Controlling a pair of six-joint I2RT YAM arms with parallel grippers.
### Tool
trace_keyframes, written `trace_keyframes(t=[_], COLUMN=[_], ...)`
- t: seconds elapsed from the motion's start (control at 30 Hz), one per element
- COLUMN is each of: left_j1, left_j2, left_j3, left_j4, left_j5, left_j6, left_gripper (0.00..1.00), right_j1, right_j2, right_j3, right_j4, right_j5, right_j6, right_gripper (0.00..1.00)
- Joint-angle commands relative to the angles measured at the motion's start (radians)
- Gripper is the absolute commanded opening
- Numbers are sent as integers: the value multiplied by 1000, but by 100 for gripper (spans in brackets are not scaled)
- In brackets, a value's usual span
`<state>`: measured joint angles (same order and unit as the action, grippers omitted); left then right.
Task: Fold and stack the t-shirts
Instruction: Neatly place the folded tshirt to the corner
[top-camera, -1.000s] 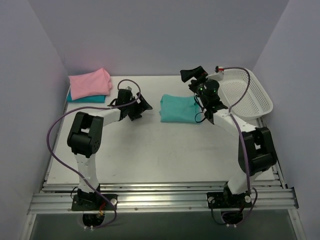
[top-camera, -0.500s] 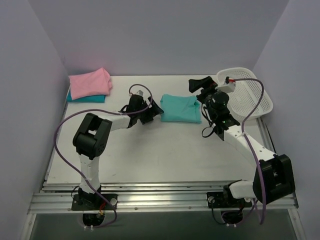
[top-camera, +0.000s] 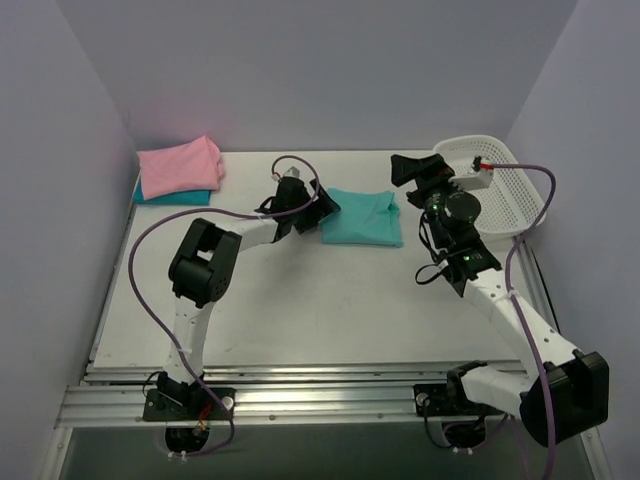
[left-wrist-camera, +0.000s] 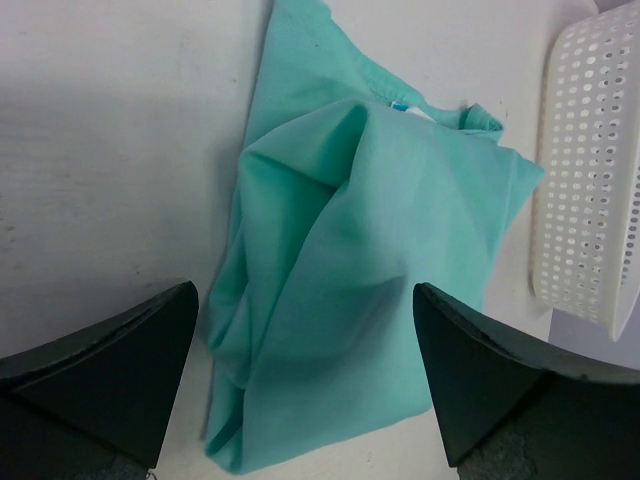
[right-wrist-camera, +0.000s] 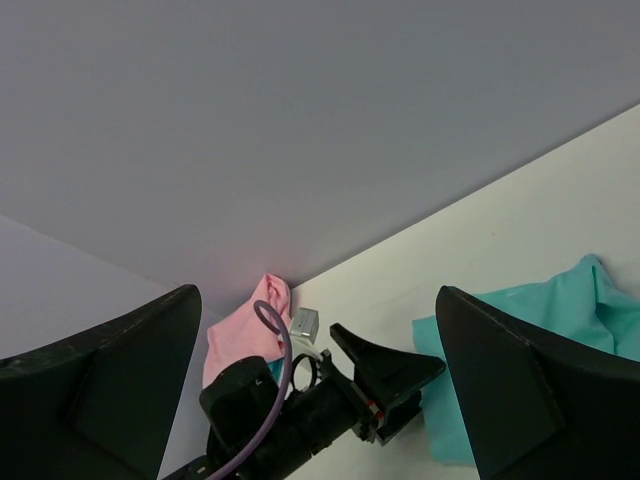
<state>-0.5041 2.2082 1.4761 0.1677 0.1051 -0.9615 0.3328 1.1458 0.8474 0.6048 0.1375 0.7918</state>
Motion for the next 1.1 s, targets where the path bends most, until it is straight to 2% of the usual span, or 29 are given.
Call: trace_keyframes(t=[0.0, 0.07, 0.13, 0.17, 0.2, 0.23, 0.5, 0.63, 0.8, 0.9, 0.93, 1.07], left_j1=[-31, -51, -60, -66, -68, -71, -67, -24, 53, 114, 131, 243], left_j2=[76, 94, 119, 126, 146, 157, 134, 68, 94, 148, 163, 246], left_j3=[85, 107, 136, 148, 164, 199, 210, 282, 598, 722, 804, 986], left_j4=[-148, -161, -166, -198, -221, -250, -267, -361, -626, -727, -755, -910], left_j5=[-45, -53, -61, -62, -70, -82, -96, -134, -126, -151, -162, -168], left_j6=[15, 14, 15, 17, 20, 18, 64, 216, 467, 544, 576, 616], left_gripper=[99, 92, 77, 39, 15, 3, 2, 2, 2, 2, 2, 2], right_j1=[-5, -8, -11, -15, -17, -18, -31, -32, -46, -64, -69, -103], right_j2=[-84, -104, -129, -138, -142, -146, -166, -166, -147, -136, -133, -110], right_j3=[2, 2, -1, -2, -5, -7, -24, -24, -28, -39, -41, -51], right_j4=[-11, -20, -27, -28, -30, -30, -20, -11, 38, 84, 93, 157], right_j5=[40, 51, 53, 51, 51, 50, 36, 33, 4, -29, -36, -87], right_j6=[-28, -32, -34, -34, -32, -31, -14, -8, 29, 61, 70, 119], right_gripper=[100, 100, 100, 100, 100, 100, 100, 100, 100, 100, 100, 100])
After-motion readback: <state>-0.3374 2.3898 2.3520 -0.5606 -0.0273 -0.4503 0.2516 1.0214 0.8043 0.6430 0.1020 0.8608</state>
